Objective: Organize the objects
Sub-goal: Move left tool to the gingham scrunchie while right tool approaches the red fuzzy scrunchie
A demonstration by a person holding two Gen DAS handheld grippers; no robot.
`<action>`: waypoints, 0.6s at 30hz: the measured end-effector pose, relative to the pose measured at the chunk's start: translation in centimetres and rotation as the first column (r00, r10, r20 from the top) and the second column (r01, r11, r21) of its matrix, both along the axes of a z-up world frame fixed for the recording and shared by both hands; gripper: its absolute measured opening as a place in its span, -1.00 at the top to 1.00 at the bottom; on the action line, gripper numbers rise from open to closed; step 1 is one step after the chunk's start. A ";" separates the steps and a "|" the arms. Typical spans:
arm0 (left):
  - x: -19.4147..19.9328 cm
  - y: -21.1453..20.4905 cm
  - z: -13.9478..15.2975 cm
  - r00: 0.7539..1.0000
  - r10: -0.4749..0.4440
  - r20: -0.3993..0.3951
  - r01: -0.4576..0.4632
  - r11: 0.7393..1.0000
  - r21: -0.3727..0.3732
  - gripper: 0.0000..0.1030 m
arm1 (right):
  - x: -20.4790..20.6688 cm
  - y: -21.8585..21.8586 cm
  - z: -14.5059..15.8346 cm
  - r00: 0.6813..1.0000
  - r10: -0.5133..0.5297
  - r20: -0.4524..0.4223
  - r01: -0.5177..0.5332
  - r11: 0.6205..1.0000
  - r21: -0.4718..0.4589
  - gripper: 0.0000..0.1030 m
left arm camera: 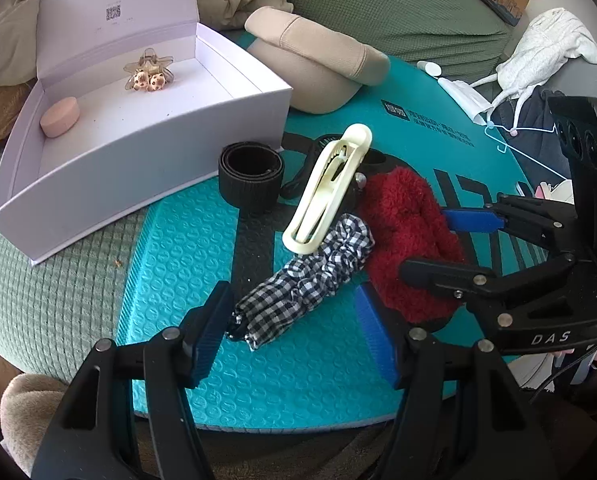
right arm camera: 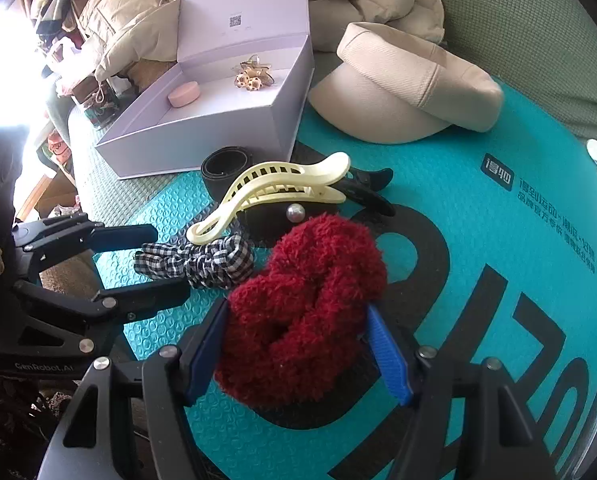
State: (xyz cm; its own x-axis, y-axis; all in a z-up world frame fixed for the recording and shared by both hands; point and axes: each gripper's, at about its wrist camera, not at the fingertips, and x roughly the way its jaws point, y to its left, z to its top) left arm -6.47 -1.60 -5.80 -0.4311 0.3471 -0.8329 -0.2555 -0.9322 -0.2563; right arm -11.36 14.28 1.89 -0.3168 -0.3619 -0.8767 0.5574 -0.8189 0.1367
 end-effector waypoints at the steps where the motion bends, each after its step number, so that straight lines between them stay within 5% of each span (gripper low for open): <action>1: 0.0 0.0 -0.2 1.000 -0.002 0.000 0.002 1.000 0.006 -0.12 | -0.1 0.1 0.0 1.000 -0.002 0.005 0.002 1.000 -0.004 -0.34; 7: 0.7 1.3 -0.6 0.999 -0.049 -0.008 0.048 0.999 -0.016 0.40 | -0.2 0.8 0.1 1.000 -0.008 0.019 0.008 1.000 -0.011 -0.32; 18: 2.7 3.6 -0.4 0.991 -0.133 0.009 0.133 0.991 0.023 0.48 | -0.5 3.5 0.4 0.999 -0.019 0.029 0.018 1.000 0.026 -0.23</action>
